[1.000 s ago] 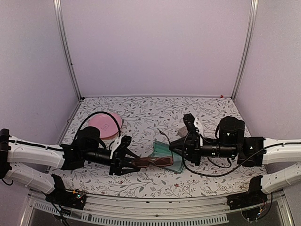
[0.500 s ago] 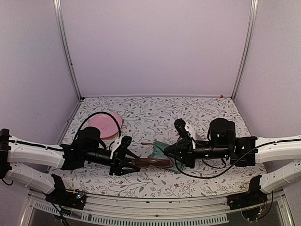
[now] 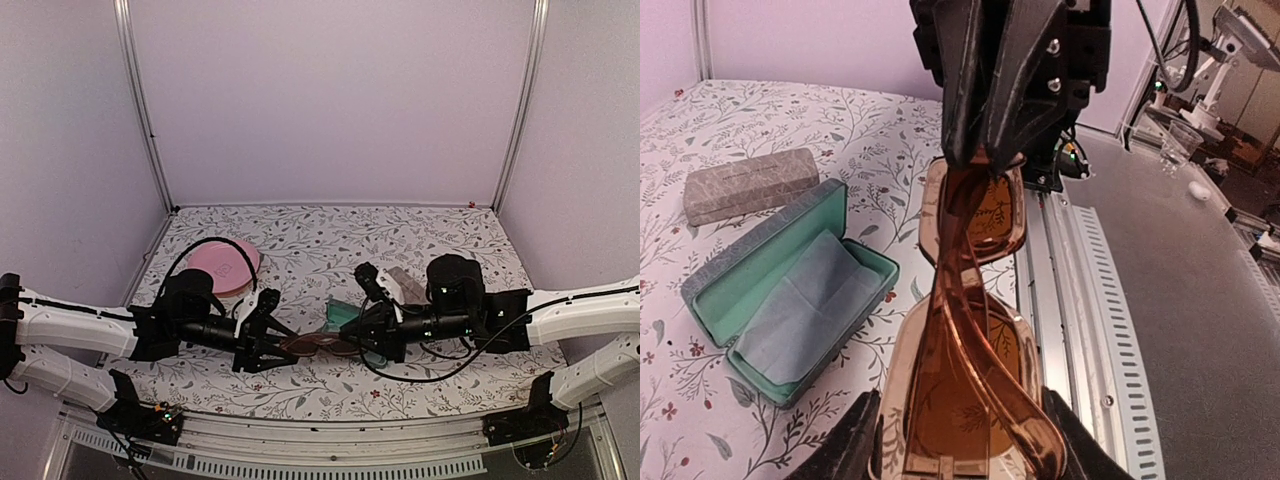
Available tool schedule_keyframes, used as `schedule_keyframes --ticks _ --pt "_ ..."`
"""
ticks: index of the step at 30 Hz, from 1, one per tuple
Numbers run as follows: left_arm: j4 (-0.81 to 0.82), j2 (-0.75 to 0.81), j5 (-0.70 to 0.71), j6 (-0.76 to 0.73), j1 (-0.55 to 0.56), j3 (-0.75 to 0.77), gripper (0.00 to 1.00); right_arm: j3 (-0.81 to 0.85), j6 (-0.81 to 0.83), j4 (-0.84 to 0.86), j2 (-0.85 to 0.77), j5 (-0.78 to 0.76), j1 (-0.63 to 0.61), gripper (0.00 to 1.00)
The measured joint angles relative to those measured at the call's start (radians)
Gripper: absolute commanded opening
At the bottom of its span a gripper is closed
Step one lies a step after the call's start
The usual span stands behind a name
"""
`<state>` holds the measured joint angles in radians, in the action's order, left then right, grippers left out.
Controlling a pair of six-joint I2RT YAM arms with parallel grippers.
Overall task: Organize the sunglasses
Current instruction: Fold the right temple of the sunglasses with the sunglasses.
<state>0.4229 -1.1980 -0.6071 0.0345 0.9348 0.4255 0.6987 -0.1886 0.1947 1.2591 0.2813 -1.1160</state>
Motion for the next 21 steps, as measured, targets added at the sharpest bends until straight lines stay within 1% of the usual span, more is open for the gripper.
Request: schedule_keyframes --ticks 2,3,8,14,17,21 --pt "0.0 0.0 0.0 -0.002 0.0 0.0 0.19 0.01 0.0 -0.008 0.001 0.003 0.0 0.18" --pt "0.001 0.0 -0.001 -0.003 0.0 0.0 0.19 0.018 0.001 -0.016 0.002 0.004 0.0 0.24" --pt "0.001 -0.001 0.0 -0.006 0.0 0.0 0.18 0.063 0.009 -0.079 0.002 -0.002 0.0 0.45" --pt "-0.004 -0.022 0.011 -0.005 0.0 0.013 0.18 0.124 0.039 -0.217 0.001 -0.045 0.0 0.64" --pt "-0.015 -0.029 0.019 -0.006 0.0 0.018 0.17 0.148 0.06 -0.295 0.001 -0.064 0.0 0.71" --pt "-0.035 -0.03 0.035 -0.019 0.0 0.019 0.17 0.175 0.082 -0.373 0.008 -0.065 0.0 0.76"
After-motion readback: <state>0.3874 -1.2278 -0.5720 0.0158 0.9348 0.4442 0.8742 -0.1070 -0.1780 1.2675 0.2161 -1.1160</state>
